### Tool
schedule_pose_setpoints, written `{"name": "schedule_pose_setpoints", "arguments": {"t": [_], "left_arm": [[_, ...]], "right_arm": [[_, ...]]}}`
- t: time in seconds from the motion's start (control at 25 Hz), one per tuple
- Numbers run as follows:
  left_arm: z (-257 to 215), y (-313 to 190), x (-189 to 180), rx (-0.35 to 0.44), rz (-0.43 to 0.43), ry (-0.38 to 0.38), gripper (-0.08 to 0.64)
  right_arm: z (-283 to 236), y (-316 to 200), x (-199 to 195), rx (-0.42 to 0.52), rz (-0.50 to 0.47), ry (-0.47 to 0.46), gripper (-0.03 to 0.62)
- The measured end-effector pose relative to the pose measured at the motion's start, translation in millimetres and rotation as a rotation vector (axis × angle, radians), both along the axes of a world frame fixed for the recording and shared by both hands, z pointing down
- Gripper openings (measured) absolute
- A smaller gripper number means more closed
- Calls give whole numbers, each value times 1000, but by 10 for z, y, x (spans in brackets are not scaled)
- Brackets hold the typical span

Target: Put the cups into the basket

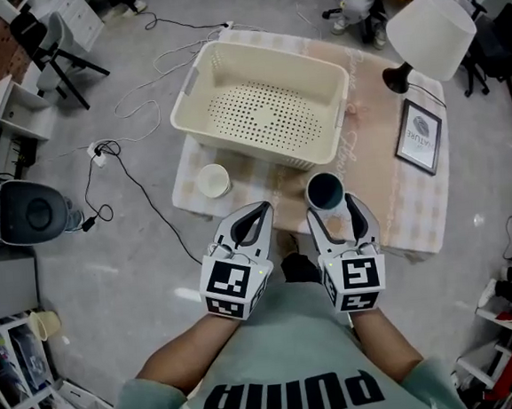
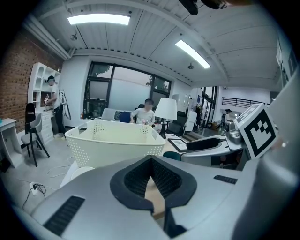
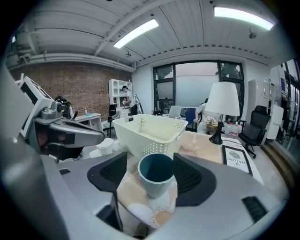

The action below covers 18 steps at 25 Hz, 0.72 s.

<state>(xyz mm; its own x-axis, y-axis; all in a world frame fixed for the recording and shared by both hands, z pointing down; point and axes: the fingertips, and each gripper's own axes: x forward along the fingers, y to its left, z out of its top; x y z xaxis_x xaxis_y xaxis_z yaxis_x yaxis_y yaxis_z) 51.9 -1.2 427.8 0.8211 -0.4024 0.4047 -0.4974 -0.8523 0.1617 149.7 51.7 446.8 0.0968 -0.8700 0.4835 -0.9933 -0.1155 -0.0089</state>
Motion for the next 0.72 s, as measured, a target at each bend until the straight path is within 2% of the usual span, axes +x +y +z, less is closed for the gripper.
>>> {"name": "schedule_pose_setpoints", "arguments": {"t": [0.44, 0.72], "left_arm": [[292, -158, 165, -23, -13, -61, 2], [463, -208, 196, -16, -5, -101, 2]], "right_arm": [[401, -192, 110, -74, -56, -14, 376], [568, -280, 133, -98, -62, -11, 383]]}}
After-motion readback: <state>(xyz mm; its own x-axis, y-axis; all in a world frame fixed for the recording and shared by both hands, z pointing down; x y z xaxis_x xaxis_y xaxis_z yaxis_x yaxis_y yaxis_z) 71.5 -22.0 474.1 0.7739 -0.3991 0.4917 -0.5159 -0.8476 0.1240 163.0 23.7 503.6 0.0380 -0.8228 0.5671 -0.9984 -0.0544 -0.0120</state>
